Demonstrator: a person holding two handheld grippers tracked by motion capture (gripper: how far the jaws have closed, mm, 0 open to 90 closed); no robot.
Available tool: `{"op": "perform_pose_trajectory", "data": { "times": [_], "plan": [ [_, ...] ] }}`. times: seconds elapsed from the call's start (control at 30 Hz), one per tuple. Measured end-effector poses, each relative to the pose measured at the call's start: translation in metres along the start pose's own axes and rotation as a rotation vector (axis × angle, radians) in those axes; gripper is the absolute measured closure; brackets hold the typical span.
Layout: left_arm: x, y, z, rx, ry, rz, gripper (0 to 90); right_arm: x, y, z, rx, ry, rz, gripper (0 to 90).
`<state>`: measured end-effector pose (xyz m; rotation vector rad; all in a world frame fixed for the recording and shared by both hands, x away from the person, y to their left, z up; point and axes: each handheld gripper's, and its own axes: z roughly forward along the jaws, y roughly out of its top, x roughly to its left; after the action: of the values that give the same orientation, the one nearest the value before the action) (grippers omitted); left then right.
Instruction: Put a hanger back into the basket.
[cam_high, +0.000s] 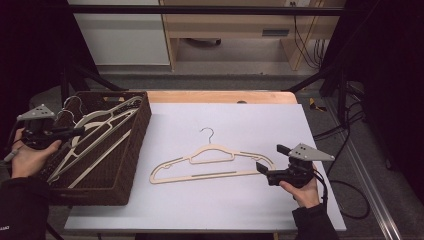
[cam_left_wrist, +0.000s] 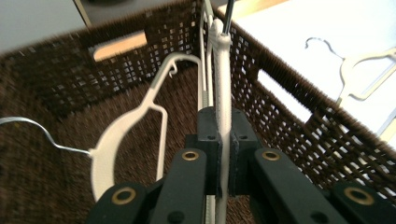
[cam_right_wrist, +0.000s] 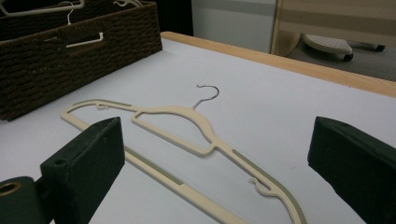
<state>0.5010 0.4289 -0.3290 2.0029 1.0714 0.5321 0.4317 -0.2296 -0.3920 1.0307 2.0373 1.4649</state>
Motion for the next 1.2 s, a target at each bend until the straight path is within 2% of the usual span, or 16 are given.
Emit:
{"op": "perform_pose_trajectory", "data": {
  "times": [0.17,0.3,0.4,0.47,0.53,0.7,0.87,0.93,1.0,1.13,1.2],
  "plan": [
    [0.001,-0.015,0.017,0.022,-0.008,-0.063,85.8,0.001,0.0,0.001,0.001,-0.001,-0.003,4.4],
    [0.002,-0.022,0.026,0.043,-0.019,-0.088,85.9,0.001,0.0,0.001,0.003,0.001,-0.004,4.4],
    [0.002,-0.025,0.033,0.076,-0.023,-0.095,85.5,0.001,-0.001,0.002,0.006,0.0,-0.006,4.4],
    [0.003,-0.028,0.035,0.087,-0.009,-0.105,85.2,0.001,0.0,0.002,0.007,0.0,-0.005,4.4],
    [0.007,-0.033,0.036,0.097,-0.002,-0.145,84.7,0.001,0.0,0.002,0.006,0.0,-0.005,4.4],
    [0.011,-0.035,0.034,0.119,0.048,-0.192,82.1,0.002,0.0,0.003,0.008,0.001,-0.006,4.4],
    [0.013,-0.036,0.02,0.071,0.134,-0.234,68.8,0.002,0.0,0.004,0.009,0.006,-0.005,4.4],
    [0.013,-0.036,0.014,0.065,0.168,-0.235,64.1,0.003,0.0,0.004,0.008,0.004,-0.005,4.4],
    [0.012,-0.037,0.007,0.038,0.16,-0.242,63.8,0.003,0.0,0.003,0.006,0.006,-0.005,4.4],
    [0.004,-0.036,-0.008,-0.033,0.174,-0.235,59.3,0.004,0.0,0.003,0.006,0.012,-0.005,4.3],
    [-0.002,-0.034,-0.018,-0.088,0.165,-0.228,57.6,0.004,0.0,0.003,0.009,0.009,-0.009,4.2]
  ]
}}
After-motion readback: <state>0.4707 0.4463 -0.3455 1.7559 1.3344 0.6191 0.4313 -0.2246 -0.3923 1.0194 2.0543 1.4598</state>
